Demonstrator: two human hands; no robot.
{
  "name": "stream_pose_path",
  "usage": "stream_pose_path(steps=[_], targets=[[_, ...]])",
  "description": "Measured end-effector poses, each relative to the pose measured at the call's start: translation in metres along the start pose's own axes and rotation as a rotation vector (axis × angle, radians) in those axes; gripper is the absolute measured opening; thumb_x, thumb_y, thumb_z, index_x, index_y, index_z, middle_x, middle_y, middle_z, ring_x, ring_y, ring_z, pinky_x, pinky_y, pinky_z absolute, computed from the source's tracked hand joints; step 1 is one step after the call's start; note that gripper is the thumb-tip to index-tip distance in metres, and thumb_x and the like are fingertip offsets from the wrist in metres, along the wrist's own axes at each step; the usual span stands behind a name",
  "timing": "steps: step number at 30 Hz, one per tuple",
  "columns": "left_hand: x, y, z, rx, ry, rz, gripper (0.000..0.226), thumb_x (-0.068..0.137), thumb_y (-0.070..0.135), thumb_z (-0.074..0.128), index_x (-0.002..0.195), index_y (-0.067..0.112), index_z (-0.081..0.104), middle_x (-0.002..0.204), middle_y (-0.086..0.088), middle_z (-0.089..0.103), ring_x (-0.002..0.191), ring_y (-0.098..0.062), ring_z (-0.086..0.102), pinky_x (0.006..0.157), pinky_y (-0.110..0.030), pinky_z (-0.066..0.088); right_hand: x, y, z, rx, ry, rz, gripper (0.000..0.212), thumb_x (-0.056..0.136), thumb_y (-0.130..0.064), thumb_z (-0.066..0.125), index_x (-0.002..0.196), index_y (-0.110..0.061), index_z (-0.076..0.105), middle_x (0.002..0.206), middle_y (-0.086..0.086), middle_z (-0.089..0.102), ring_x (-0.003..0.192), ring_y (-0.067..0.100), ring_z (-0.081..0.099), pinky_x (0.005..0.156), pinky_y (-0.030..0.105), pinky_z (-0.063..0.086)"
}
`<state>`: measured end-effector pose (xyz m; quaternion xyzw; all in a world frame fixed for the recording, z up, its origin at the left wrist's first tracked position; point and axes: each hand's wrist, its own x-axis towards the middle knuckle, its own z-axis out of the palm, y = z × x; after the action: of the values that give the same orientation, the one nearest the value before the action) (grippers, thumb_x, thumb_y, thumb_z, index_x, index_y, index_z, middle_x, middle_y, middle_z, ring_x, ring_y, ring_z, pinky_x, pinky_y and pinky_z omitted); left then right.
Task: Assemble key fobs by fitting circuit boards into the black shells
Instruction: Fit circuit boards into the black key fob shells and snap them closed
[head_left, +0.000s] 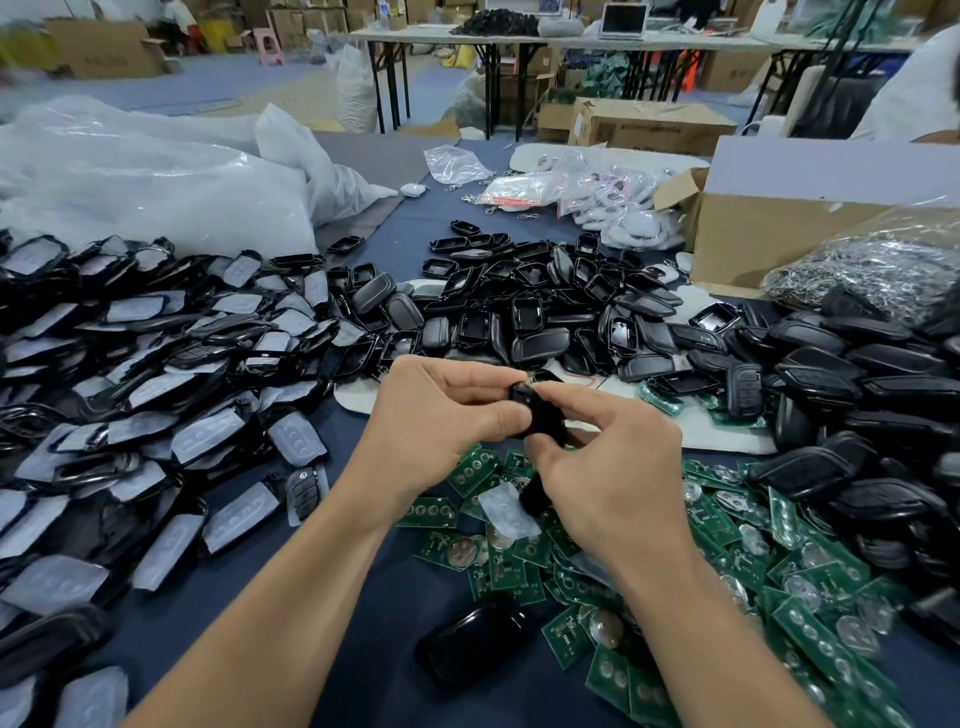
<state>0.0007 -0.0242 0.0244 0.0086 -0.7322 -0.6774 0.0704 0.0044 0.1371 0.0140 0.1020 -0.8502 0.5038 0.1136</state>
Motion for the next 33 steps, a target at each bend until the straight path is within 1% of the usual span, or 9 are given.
stream_pose_path(steps=[2, 6, 10, 15, 19, 22, 25, 28, 33], targets=[[-0.002, 0.001, 0.003, 0.005, 0.059, -0.01, 0.015, 0.084, 0.005, 0.083, 0.084, 0.02, 0.085, 0.078, -0.007, 0.08, 0.067, -0.016, 0.076, 0.061, -0.022, 0.059, -0.003, -0.002, 0.001, -0.049, -0.008, -0.031, 0.061, 0.076, -0.014, 0.08, 0.119, -0.053, 0.063, 0.08, -0.039, 0.063, 0.086, 0.0, 0.07, 0.08, 0.022, 0.06], [-0.001, 0.001, 0.007, -0.005, 0.14, -0.043, 0.021, 0.086, 0.004, 0.081, 0.074, 0.022, 0.084, 0.073, -0.008, 0.078, 0.064, -0.017, 0.075, 0.06, -0.024, 0.06, -0.004, -0.001, 0.007, -0.121, 0.03, -0.093, 0.05, 0.076, -0.003, 0.078, 0.116, -0.031, 0.078, 0.106, -0.015, 0.077, 0.094, 0.009, 0.071, 0.092, 0.035, 0.059], [-0.002, 0.0, 0.01, -0.021, 0.188, -0.02, 0.032, 0.085, 0.001, 0.081, 0.068, 0.028, 0.083, 0.071, -0.004, 0.078, 0.065, -0.015, 0.075, 0.06, -0.023, 0.06, -0.003, -0.004, 0.009, -0.138, 0.036, -0.1, 0.05, 0.078, 0.0, 0.078, 0.12, -0.026, 0.077, 0.114, -0.007, 0.077, 0.095, 0.017, 0.072, 0.096, 0.039, 0.058], [-0.001, -0.003, 0.011, -0.051, 0.205, 0.026, 0.031, 0.084, -0.003, 0.08, 0.07, 0.025, 0.084, 0.072, -0.006, 0.078, 0.068, -0.017, 0.077, 0.064, -0.026, 0.062, -0.002, -0.004, 0.008, -0.136, 0.073, -0.119, 0.048, 0.075, -0.004, 0.08, 0.116, -0.029, 0.078, 0.109, -0.01, 0.077, 0.1, 0.011, 0.07, 0.095, 0.036, 0.057], [0.0, -0.002, 0.007, -0.013, 0.172, 0.074, 0.031, 0.085, -0.001, 0.08, 0.074, 0.028, 0.084, 0.075, -0.004, 0.079, 0.069, -0.019, 0.077, 0.065, -0.027, 0.062, 0.006, -0.002, 0.0, 0.094, -0.019, 0.03, 0.03, 0.079, -0.023, 0.076, 0.103, -0.04, 0.079, 0.088, -0.022, 0.076, 0.086, 0.0, 0.072, 0.079, 0.025, 0.061], [0.0, 0.0, 0.003, -0.013, 0.097, 0.077, 0.03, 0.086, 0.0, 0.079, 0.076, 0.027, 0.084, 0.077, -0.005, 0.08, 0.07, -0.019, 0.077, 0.065, -0.026, 0.062, 0.013, 0.003, -0.003, 0.381, -0.103, 0.221, 0.022, 0.087, -0.013, 0.076, 0.091, -0.034, 0.082, 0.089, -0.01, 0.08, 0.088, 0.012, 0.077, 0.082, 0.04, 0.064], [0.0, 0.0, 0.006, -0.011, 0.089, 0.021, 0.024, 0.088, 0.008, 0.08, 0.078, 0.029, 0.085, 0.079, -0.005, 0.08, 0.074, -0.018, 0.078, 0.067, -0.027, 0.063, 0.014, 0.004, -0.003, 0.475, -0.112, 0.297, 0.027, 0.088, -0.004, 0.076, 0.087, -0.03, 0.083, 0.085, -0.001, 0.08, 0.083, 0.018, 0.078, 0.082, 0.046, 0.064], [0.0, 0.0, 0.008, 0.003, 0.069, -0.033, 0.018, 0.089, 0.011, 0.079, 0.081, 0.026, 0.085, 0.081, -0.006, 0.08, 0.08, -0.024, 0.078, 0.073, -0.034, 0.065, 0.013, 0.002, -0.003, 0.517, -0.101, 0.313, 0.029, 0.086, -0.003, 0.078, 0.084, -0.032, 0.083, 0.083, 0.0, 0.08, 0.081, 0.018, 0.078, 0.08, 0.04, 0.062], [0.0, -0.001, 0.006, -0.012, 0.115, -0.05, 0.008, 0.087, 0.001, 0.077, 0.089, 0.005, 0.084, 0.076, -0.013, 0.079, 0.064, -0.032, 0.076, 0.06, -0.029, 0.062, 0.011, -0.001, -0.001, 0.506, -0.093, 0.307, 0.036, 0.081, -0.002, 0.082, 0.078, -0.038, 0.083, 0.077, -0.004, 0.08, 0.075, 0.011, 0.077, 0.067, 0.017, 0.056]])
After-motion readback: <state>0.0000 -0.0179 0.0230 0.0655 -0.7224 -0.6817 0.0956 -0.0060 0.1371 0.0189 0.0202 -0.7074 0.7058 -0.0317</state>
